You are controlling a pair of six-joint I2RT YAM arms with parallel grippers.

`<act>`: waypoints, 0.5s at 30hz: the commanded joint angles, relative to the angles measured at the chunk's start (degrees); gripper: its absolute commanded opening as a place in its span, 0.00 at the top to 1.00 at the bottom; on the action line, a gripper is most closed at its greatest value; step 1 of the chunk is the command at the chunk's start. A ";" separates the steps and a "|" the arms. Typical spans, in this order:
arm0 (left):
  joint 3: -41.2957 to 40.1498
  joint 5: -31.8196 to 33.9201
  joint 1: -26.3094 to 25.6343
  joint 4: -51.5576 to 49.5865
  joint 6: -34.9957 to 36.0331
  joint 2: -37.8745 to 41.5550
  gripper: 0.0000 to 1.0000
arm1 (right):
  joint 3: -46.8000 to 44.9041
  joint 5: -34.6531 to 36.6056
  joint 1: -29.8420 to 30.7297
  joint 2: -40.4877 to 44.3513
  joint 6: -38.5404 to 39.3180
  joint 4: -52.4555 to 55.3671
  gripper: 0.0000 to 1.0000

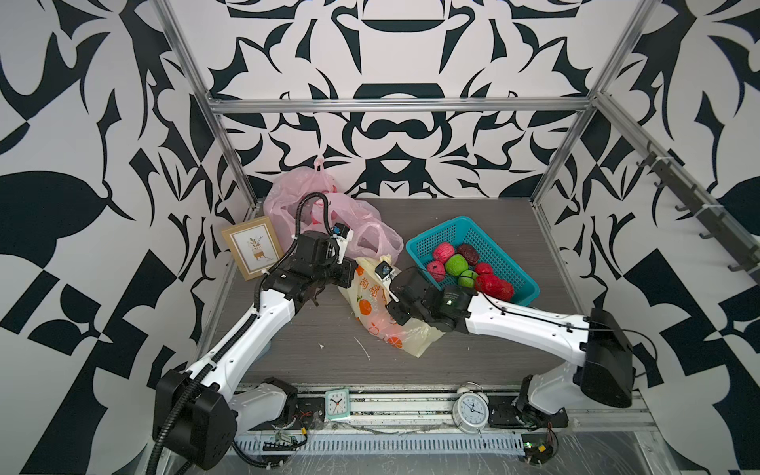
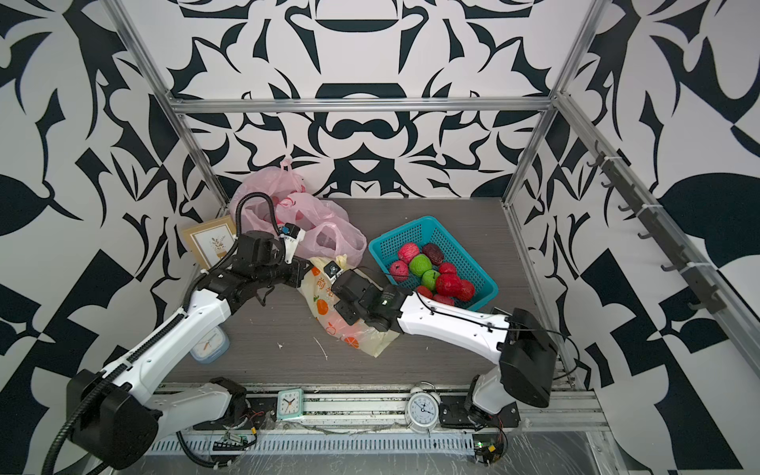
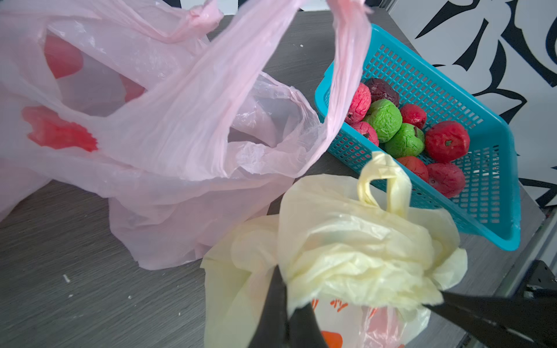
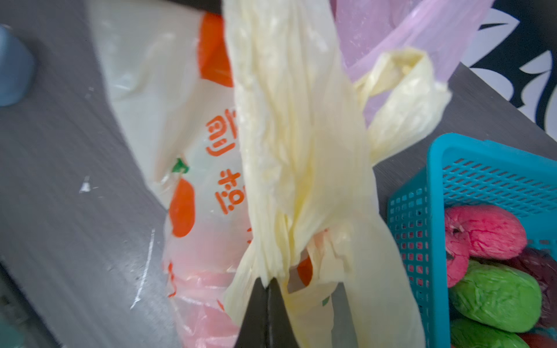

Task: Untie the knot of a plastic bag & take out the apple
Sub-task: Untie the plastic bag at the center of the board.

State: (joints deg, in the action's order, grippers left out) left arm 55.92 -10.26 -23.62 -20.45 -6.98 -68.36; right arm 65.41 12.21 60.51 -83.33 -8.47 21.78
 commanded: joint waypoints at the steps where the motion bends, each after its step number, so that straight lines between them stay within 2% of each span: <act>1: 3.84 3.47 0.76 1.34 0.14 -1.63 1.00 | -1.81 -12.57 0.14 6.75 2.54 3.04 1.00; 6: 7.37 2.88 3.06 1.31 -0.91 -5.67 1.00 | -3.78 -22.17 -0.39 11.07 3.09 7.31 1.00; 12: 10.45 2.14 5.65 2.18 -0.64 -10.05 1.00 | -5.84 -28.01 -0.55 13.61 3.29 12.32 1.00; 15: 11.46 0.99 6.54 3.24 -0.37 -12.14 1.00 | -6.71 -33.33 -0.59 13.15 3.05 11.78 1.00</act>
State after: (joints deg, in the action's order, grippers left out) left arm 65.14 -8.69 -17.98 -19.68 -7.44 -79.26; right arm 59.00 -13.67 59.96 -71.20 -5.80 31.53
